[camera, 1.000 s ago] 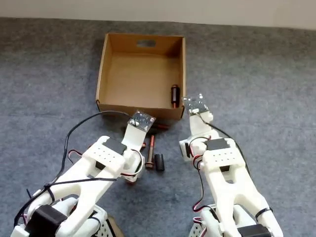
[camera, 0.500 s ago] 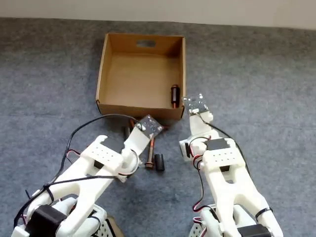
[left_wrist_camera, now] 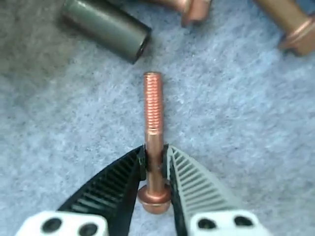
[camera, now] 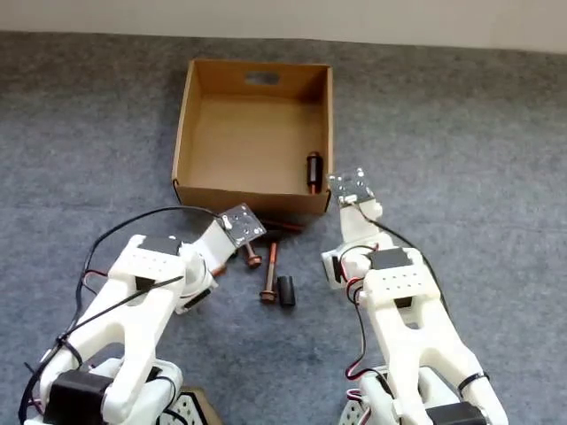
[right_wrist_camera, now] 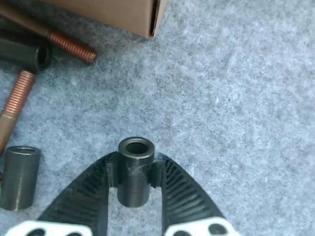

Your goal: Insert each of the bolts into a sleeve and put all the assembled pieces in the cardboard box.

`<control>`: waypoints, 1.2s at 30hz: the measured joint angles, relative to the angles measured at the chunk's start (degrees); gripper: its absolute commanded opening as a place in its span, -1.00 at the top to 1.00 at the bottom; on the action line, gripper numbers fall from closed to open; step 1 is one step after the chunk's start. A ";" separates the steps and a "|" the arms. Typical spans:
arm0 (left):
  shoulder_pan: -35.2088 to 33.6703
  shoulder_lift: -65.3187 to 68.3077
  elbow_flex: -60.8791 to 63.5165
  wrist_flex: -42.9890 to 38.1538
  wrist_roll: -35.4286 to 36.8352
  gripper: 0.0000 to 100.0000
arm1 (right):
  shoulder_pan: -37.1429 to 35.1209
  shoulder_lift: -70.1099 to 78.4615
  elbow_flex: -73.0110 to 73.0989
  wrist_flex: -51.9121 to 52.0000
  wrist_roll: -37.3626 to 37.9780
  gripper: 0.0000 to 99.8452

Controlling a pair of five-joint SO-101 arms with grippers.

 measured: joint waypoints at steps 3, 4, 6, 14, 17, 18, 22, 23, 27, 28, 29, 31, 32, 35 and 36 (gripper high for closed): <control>-0.09 -0.62 -0.26 -0.26 0.00 0.44 | 0.00 0.00 0.00 0.00 0.00 0.99; -0.18 -0.70 -0.70 -0.18 0.00 0.47 | 0.00 0.00 0.00 0.00 0.00 0.99; 0.18 -0.70 -2.02 0.00 0.53 0.54 | 0.00 0.00 0.00 0.00 0.00 0.99; -2.81 -0.70 -10.55 2.64 18.02 0.70 | 0.00 0.00 0.00 0.00 0.00 0.99; -2.81 -0.70 -13.45 9.23 22.07 0.70 | 0.00 0.00 0.00 0.00 0.00 0.99; -2.73 -0.70 -14.59 11.87 23.21 0.70 | 0.00 0.00 0.00 0.00 0.00 0.99; -0.62 -0.70 -19.69 22.86 30.51 0.70 | 0.00 0.00 0.00 0.00 0.00 0.99; -0.18 -0.70 -20.75 25.67 33.32 0.70 | 0.00 0.00 0.00 0.00 0.00 0.99; 0.26 -0.70 -21.63 32.62 45.71 0.70 | 0.00 0.00 0.00 0.00 0.00 0.99; 0.18 -0.70 -21.63 32.88 48.00 0.70 | 0.00 0.00 0.00 0.00 0.00 0.99; 0.18 -0.70 -21.54 32.97 49.85 0.70 | 0.00 0.00 0.00 0.00 0.00 0.99; 0.18 -0.70 -20.40 33.05 51.69 0.70 | 0.00 0.00 0.00 0.00 0.00 0.99; 0.18 -0.70 -19.25 32.53 52.04 0.70 | 0.00 0.00 0.00 0.00 0.00 0.99; 0.18 -0.70 -14.77 27.96 52.75 0.70 | 0.00 0.00 0.00 0.00 0.00 0.99; 0.18 -0.70 -13.10 25.49 52.92 0.70 | 0.00 0.00 0.00 0.00 0.00 0.99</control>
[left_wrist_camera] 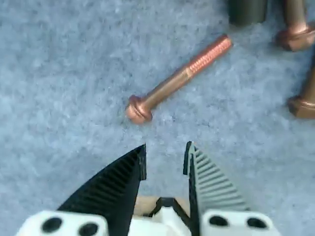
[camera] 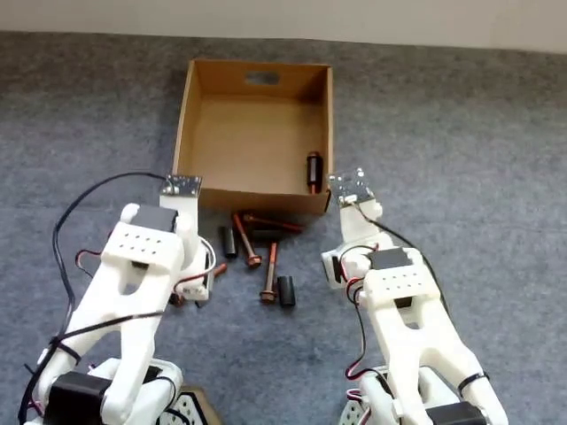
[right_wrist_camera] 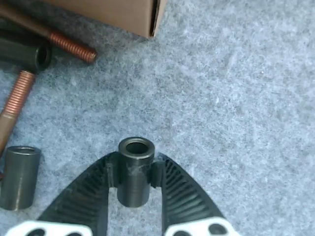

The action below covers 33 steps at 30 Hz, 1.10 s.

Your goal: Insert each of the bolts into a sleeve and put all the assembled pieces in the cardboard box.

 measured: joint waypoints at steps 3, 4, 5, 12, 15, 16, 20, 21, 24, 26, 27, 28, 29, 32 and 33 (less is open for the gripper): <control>0.00 0.00 5.10 -7.30 0.00 0.70 | 0.00 0.00 0.00 0.00 0.00 0.99; 0.00 0.00 6.51 -9.67 0.00 0.70 | 0.00 0.00 0.00 0.00 0.00 0.99; 0.09 0.00 7.74 -11.78 0.09 0.70 | 0.00 0.00 0.00 0.00 0.00 0.99; 0.09 0.00 10.99 -20.04 0.18 0.70 | 0.00 0.00 0.00 0.00 0.00 0.99; 0.18 0.00 10.99 -23.65 0.18 0.70 | 0.00 0.00 0.00 0.00 0.00 0.99; 0.18 0.00 10.99 -24.97 0.18 0.70 | 0.00 0.00 0.00 0.00 0.00 0.99; -2.20 0.00 10.99 -30.59 0.00 0.70 | 0.00 0.00 0.00 0.00 0.00 0.99; -2.99 0.00 10.99 -31.65 0.18 0.70 | 0.00 0.00 0.00 0.00 0.00 0.99; -4.92 0.00 10.99 -33.93 0.53 0.70 | 0.00 0.00 0.00 0.00 0.00 0.99; -5.19 0.00 10.99 -34.20 2.02 0.69 | 0.00 0.00 0.00 0.00 0.00 0.99; -5.19 0.00 10.99 -34.20 3.43 0.67 | 0.00 0.00 0.00 0.00 0.00 0.99; -5.19 0.00 10.99 -34.29 5.10 0.63 | 0.00 0.00 0.00 0.00 0.00 0.99; -5.19 0.00 10.99 -34.37 6.86 0.57 | 0.00 0.00 0.00 0.00 0.00 0.99; -5.19 0.00 11.08 -34.37 12.31 0.41 | 0.00 0.00 0.00 0.00 0.00 0.99; -5.19 0.00 11.08 -34.20 14.24 0.38 | 0.00 0.00 0.00 0.00 0.00 0.99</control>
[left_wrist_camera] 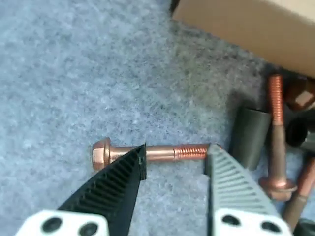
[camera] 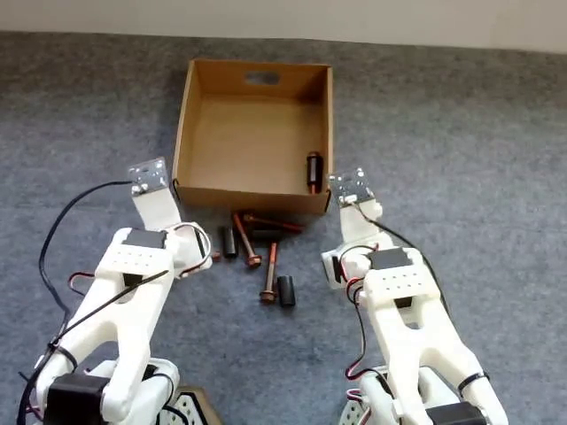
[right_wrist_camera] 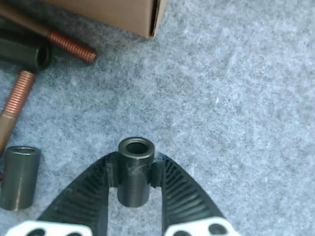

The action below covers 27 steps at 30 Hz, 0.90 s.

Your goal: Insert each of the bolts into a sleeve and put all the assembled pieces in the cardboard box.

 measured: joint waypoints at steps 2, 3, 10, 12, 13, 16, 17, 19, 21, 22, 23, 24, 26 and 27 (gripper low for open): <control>0.00 0.00 0.00 1.32 2.99 0.37 | 0.00 0.00 0.00 0.00 0.00 0.99; 0.00 0.00 0.00 1.93 4.04 0.38 | 0.00 0.00 0.00 0.00 0.00 0.99; -0.09 0.00 -4.04 11.87 5.63 0.40 | 0.00 0.00 0.00 0.00 0.00 0.99; -0.09 0.00 -4.75 15.12 5.63 0.40 | 0.00 0.00 0.00 0.00 0.00 0.99; -0.09 0.00 -4.75 16.26 5.63 0.40 | 0.00 0.00 0.00 0.00 0.00 0.99; -0.09 0.00 -4.84 17.58 5.63 0.40 | 0.00 0.00 0.00 0.00 0.00 0.99; -0.09 0.00 -4.84 17.76 5.89 0.40 | 0.00 0.00 0.00 0.00 0.00 0.99; -0.09 0.00 -4.48 16.53 7.47 0.40 | 0.00 0.00 0.00 0.00 0.00 0.99; -0.70 0.00 -2.99 13.98 9.67 0.40 | 0.00 0.00 0.00 0.00 0.00 0.99; -1.14 0.00 -2.20 12.31 10.64 0.40 | 0.00 0.00 0.00 0.00 0.00 0.99; -1.32 0.00 -1.49 10.73 11.60 0.40 | 0.00 0.00 0.00 0.00 0.00 0.99; -1.32 0.00 -0.79 9.14 12.31 0.40 | 0.00 0.00 0.00 0.00 0.00 0.99; -1.23 0.00 0.70 6.51 13.36 0.40 | 0.00 0.00 0.00 0.00 0.00 0.99; -1.14 0.00 1.41 5.36 13.63 0.40 | 0.00 0.00 0.00 0.00 0.00 0.99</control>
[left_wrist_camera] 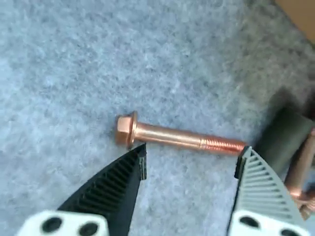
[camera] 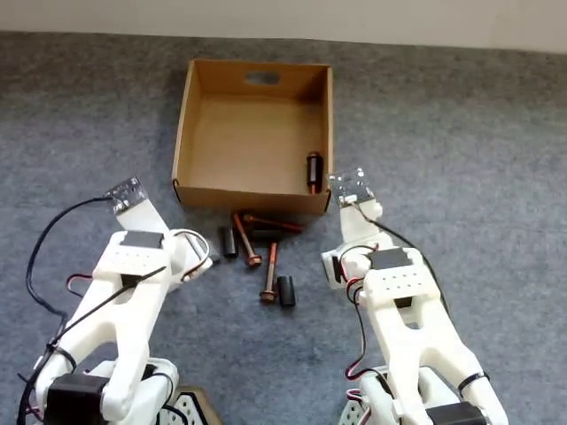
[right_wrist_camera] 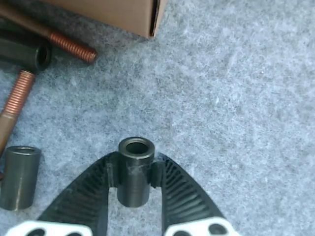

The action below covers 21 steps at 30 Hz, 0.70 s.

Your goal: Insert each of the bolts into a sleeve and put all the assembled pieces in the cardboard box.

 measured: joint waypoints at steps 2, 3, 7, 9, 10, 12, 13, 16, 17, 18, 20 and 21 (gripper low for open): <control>0.00 0.00 1.05 -1.76 0.18 0.40 | 0.00 0.00 0.00 0.00 0.00 0.99; 0.00 0.00 1.23 -2.20 0.18 0.40 | 0.00 0.00 0.00 0.00 0.00 0.99; -0.44 0.00 1.23 -2.99 2.29 0.40 | 0.00 0.00 0.00 0.00 0.00 0.99; -0.97 0.00 1.23 -3.16 2.64 0.40 | 0.00 0.00 0.00 0.00 0.00 0.99; -1.14 0.00 1.23 -3.16 2.64 0.40 | 0.00 0.00 0.00 0.00 0.00 0.99; -1.41 0.00 0.88 -3.16 2.64 0.40 | 0.00 0.00 0.00 0.00 0.00 0.99; -1.49 0.00 0.62 -3.16 2.64 0.40 | 0.00 0.00 0.00 0.00 0.00 0.99; -1.49 0.00 0.35 -3.16 2.64 0.40 | 0.00 0.00 0.00 0.00 0.00 0.99; -1.49 0.00 0.35 -3.16 2.64 0.40 | 0.00 0.00 0.00 0.00 0.00 0.99; -1.49 0.00 0.35 -3.16 2.73 0.40 | 0.00 0.00 0.00 0.00 0.00 0.99; -1.49 0.00 0.35 -3.16 3.08 0.40 | 0.00 0.00 0.00 0.00 0.00 0.99; -1.58 0.00 0.35 -3.52 3.16 0.40 | 0.00 0.00 0.00 0.00 0.00 0.99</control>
